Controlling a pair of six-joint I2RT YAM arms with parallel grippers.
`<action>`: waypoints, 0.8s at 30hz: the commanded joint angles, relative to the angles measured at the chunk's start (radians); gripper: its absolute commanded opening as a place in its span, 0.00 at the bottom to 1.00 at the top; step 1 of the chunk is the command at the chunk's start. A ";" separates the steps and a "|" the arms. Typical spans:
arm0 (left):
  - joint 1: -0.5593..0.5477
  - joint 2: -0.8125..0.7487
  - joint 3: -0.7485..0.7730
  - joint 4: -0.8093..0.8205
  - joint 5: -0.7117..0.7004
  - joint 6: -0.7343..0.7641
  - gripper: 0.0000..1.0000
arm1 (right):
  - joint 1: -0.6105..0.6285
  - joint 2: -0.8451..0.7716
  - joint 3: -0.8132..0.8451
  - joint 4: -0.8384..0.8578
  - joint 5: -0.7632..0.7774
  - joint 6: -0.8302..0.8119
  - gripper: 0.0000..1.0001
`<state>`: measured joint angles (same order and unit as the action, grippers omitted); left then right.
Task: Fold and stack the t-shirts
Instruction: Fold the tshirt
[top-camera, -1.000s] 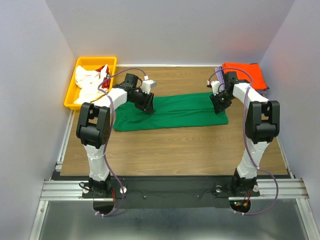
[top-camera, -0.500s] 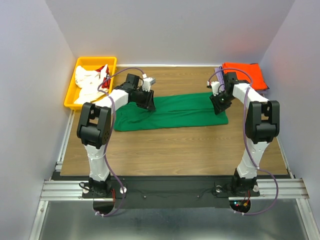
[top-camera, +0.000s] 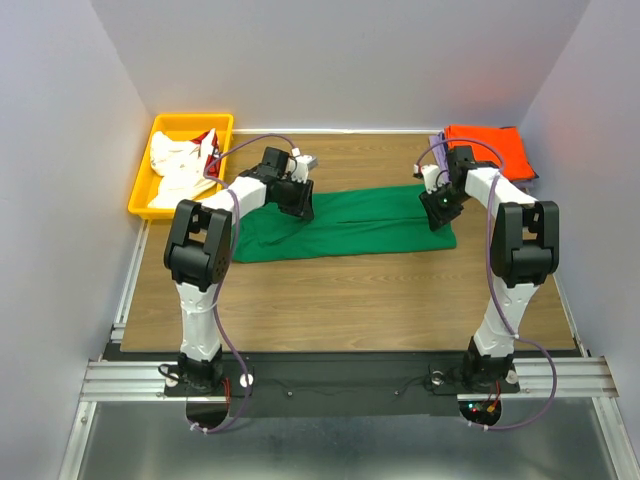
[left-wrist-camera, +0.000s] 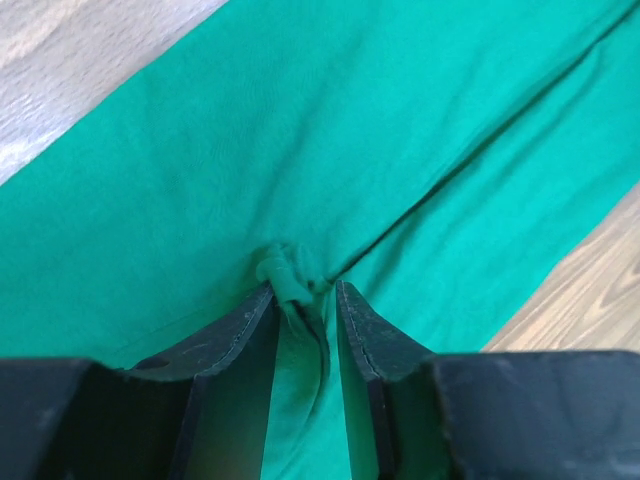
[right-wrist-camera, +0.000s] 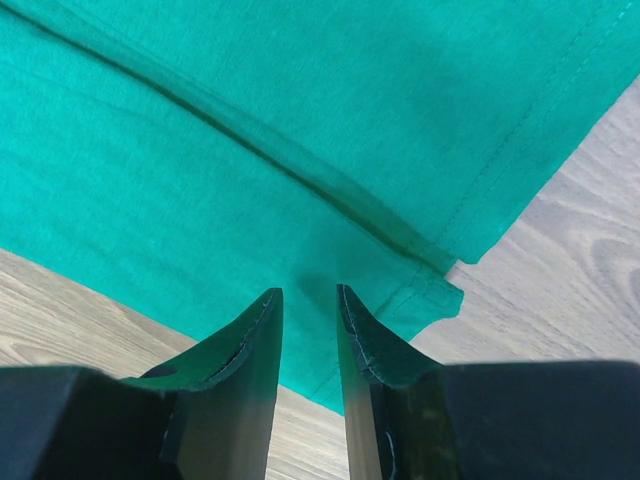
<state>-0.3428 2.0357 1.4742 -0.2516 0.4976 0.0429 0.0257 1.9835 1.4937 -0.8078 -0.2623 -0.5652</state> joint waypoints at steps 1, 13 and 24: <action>-0.007 -0.008 0.049 -0.006 -0.024 -0.003 0.40 | -0.007 -0.032 -0.001 0.015 -0.002 -0.013 0.34; -0.151 -0.074 0.008 0.017 -0.287 0.217 0.07 | -0.007 -0.029 -0.007 0.018 -0.005 -0.010 0.34; -0.300 -0.037 -0.101 0.115 -0.643 0.344 0.26 | -0.007 -0.041 -0.013 0.018 -0.006 -0.009 0.33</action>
<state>-0.6327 2.0377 1.4059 -0.1745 -0.0383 0.3344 0.0257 1.9835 1.4895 -0.8066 -0.2623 -0.5713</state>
